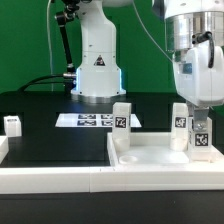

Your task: Assemble square table

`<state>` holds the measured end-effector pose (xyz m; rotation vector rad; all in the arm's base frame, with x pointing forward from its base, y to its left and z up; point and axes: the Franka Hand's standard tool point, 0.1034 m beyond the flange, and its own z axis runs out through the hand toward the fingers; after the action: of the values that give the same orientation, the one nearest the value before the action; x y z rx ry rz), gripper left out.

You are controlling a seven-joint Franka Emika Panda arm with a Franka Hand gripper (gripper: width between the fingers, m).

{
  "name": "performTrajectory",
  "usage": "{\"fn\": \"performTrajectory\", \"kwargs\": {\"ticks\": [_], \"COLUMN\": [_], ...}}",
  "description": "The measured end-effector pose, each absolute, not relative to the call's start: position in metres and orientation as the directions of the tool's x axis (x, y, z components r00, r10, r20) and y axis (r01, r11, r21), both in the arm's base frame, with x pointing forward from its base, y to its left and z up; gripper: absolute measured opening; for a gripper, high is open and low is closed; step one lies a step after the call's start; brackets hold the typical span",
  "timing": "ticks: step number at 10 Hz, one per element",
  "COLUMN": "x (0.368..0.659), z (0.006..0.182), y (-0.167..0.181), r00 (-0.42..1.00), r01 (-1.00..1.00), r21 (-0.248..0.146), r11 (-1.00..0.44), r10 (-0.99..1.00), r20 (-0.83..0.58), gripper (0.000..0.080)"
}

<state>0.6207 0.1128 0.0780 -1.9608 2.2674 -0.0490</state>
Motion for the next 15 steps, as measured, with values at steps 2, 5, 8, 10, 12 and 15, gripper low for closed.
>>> {"fn": "performTrajectory", "kwargs": {"ticks": [2, 5, 8, 10, 12, 15], "x": [0.6209, 0.6211, 0.6236, 0.6251, 0.6274, 0.6254], "z": [0.0777, 0.0775, 0.0784, 0.079, 0.0792, 0.0754], "y": [0.1128, 0.1119, 0.1109, 0.1118, 0.1122, 0.114], "r00": [-0.116, 0.026, 0.289, 0.422, 0.544, 0.741], "r01": [-0.985, -0.991, -0.947, -0.895, -0.826, -0.656], "r21": [-0.121, -0.131, -0.154, -0.156, -0.157, -0.133], "r11": [0.126, -0.018, -0.283, -0.417, -0.542, -0.743], "r10": [-0.99, -0.998, -0.957, -0.907, -0.838, -0.668], "r20": [-0.084, -0.062, -0.017, 0.006, 0.031, 0.071], "gripper": [0.029, 0.0386, 0.061, 0.0647, 0.0649, 0.0649]}}
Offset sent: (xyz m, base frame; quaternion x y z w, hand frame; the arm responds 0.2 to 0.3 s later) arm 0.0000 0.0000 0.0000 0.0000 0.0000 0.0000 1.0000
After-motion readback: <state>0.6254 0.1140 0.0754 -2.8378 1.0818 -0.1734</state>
